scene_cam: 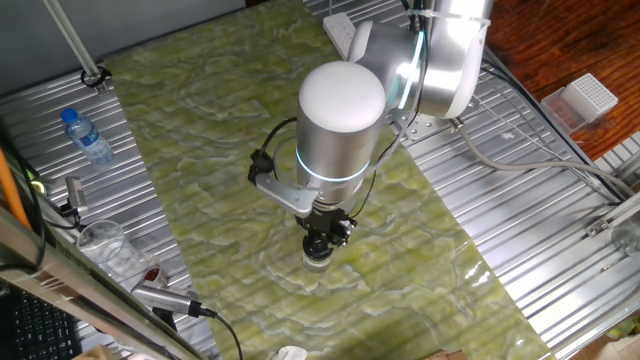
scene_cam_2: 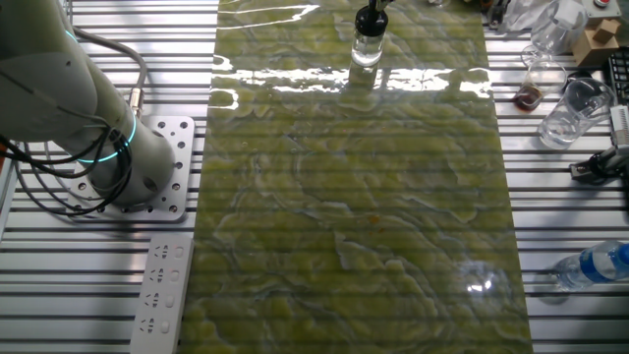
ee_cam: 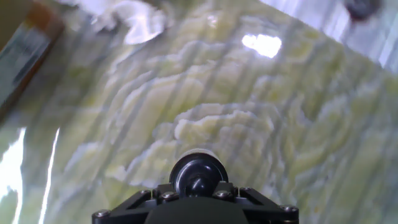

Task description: Screw the lid onto the jar

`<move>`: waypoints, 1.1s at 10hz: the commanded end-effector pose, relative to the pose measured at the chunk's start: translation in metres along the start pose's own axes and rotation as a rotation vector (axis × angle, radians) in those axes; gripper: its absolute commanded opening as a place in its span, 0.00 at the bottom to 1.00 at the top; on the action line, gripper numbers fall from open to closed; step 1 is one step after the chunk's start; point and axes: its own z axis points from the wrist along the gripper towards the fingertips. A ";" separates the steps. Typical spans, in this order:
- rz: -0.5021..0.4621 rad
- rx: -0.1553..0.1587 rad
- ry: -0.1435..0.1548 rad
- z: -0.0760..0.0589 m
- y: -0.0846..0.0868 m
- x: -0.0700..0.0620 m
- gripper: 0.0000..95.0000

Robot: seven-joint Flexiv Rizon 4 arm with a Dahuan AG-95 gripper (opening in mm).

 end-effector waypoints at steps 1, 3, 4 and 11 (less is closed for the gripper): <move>-0.373 0.006 -0.002 0.000 0.000 0.000 0.40; -0.559 0.006 -0.001 0.000 0.000 0.000 0.60; -0.656 0.005 0.000 0.000 0.000 0.000 0.60; -1.245 0.011 0.008 0.000 0.000 0.000 0.40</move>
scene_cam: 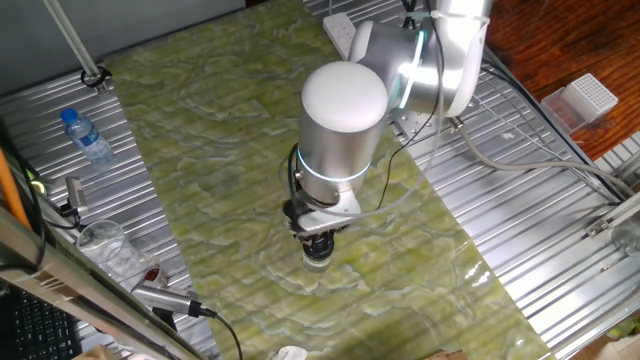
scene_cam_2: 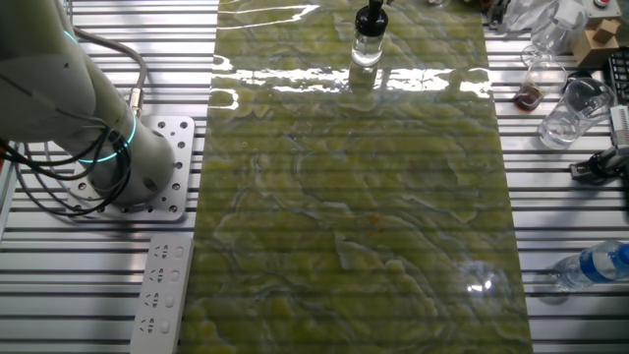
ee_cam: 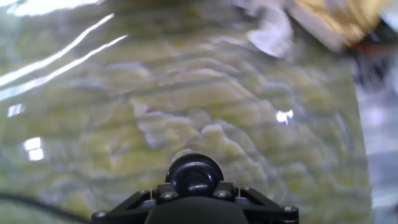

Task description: Screw the lid onto the jar

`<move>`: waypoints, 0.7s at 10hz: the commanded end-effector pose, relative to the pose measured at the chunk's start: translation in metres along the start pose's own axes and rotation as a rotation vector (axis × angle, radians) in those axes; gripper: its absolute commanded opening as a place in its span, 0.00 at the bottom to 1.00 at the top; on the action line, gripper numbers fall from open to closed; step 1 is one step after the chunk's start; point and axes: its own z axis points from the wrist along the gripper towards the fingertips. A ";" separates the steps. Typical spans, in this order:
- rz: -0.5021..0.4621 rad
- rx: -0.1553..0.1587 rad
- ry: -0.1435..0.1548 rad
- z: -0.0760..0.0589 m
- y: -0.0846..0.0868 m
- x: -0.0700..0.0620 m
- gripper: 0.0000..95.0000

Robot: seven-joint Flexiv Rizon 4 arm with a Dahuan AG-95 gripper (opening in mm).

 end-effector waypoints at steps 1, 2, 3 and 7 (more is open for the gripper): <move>-0.380 -0.002 0.011 0.000 0.000 0.000 0.40; -0.395 -0.001 0.006 0.000 0.000 0.000 0.40; -0.392 0.001 0.003 0.000 0.000 0.000 0.40; -0.349 -0.002 -0.009 0.000 0.000 0.000 0.40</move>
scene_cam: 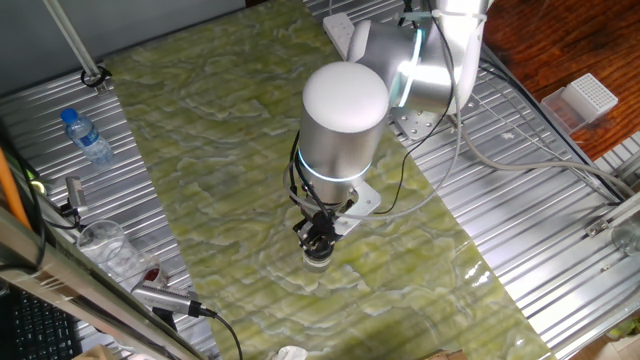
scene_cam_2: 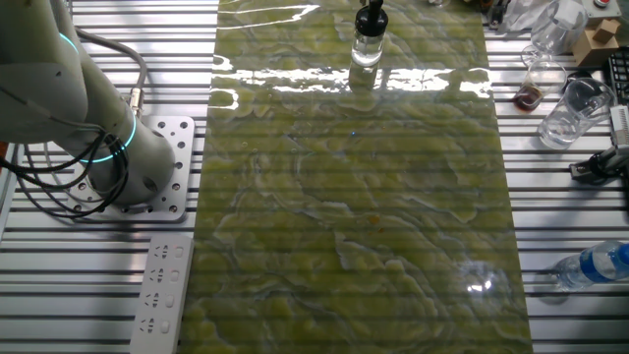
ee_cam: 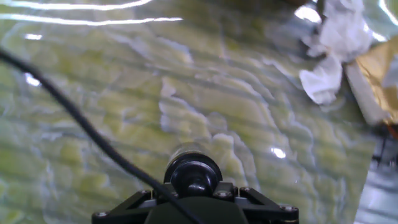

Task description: Screw the lid onto the jar

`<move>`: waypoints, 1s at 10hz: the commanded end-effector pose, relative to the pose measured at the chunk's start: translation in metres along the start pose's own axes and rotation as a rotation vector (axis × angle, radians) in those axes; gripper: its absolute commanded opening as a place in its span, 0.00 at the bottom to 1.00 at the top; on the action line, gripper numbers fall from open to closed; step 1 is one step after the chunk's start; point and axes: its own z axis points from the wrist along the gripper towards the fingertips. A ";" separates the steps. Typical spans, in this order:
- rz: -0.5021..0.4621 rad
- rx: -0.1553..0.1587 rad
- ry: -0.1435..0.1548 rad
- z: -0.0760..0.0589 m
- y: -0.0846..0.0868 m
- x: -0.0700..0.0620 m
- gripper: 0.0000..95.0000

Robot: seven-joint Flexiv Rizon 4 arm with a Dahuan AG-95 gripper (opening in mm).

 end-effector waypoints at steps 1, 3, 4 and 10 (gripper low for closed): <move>0.047 -0.007 -0.005 -0.001 0.000 0.000 0.40; 0.059 -0.028 -0.006 -0.001 0.000 0.000 0.40; 0.057 -0.040 0.011 -0.001 0.000 0.000 0.40; 0.101 -0.055 0.080 -0.001 0.000 0.000 0.60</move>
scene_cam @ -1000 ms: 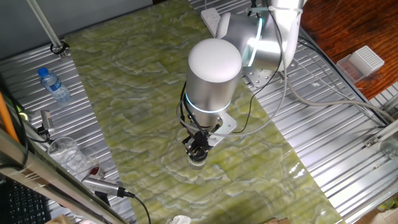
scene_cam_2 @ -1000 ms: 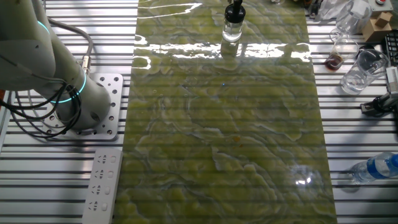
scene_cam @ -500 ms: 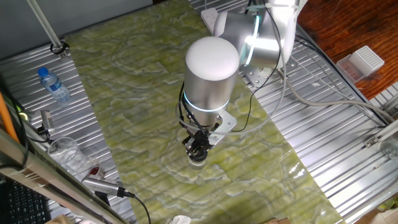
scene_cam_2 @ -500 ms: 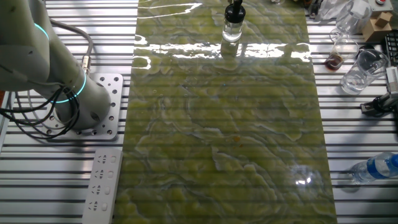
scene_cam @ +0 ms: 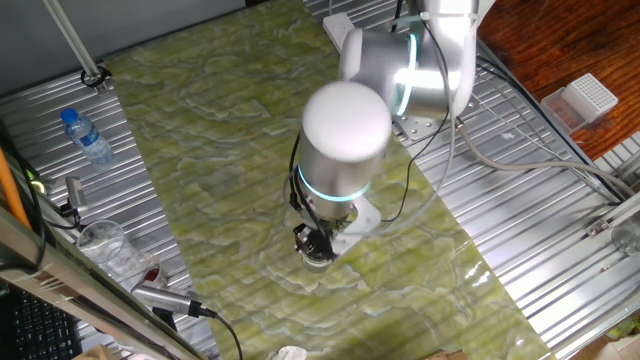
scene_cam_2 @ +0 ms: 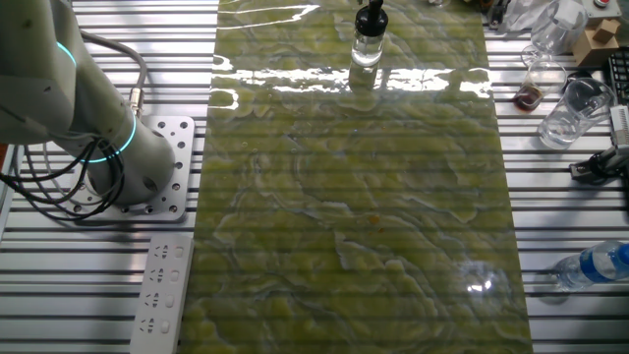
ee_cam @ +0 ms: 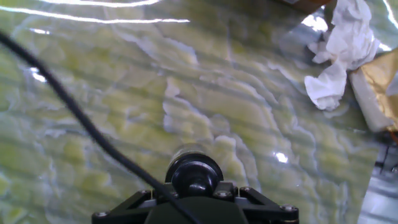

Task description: Screw the lid onto the jar

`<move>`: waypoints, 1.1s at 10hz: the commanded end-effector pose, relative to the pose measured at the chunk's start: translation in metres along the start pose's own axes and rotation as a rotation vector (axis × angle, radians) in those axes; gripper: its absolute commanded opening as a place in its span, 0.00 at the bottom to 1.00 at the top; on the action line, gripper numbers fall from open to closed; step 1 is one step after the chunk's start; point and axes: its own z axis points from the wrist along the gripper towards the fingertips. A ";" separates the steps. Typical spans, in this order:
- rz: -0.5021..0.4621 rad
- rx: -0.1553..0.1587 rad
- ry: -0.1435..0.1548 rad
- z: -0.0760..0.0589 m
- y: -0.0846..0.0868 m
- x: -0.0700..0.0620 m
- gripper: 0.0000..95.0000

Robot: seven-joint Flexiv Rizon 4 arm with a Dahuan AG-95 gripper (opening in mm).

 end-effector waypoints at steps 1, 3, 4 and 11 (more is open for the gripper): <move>0.013 0.011 -0.006 0.000 0.001 0.001 0.60; 0.032 0.068 -0.011 0.002 0.005 0.003 0.60; 0.040 0.079 -0.012 0.003 0.008 0.004 0.60; 0.084 0.094 -0.055 0.018 0.004 0.008 0.40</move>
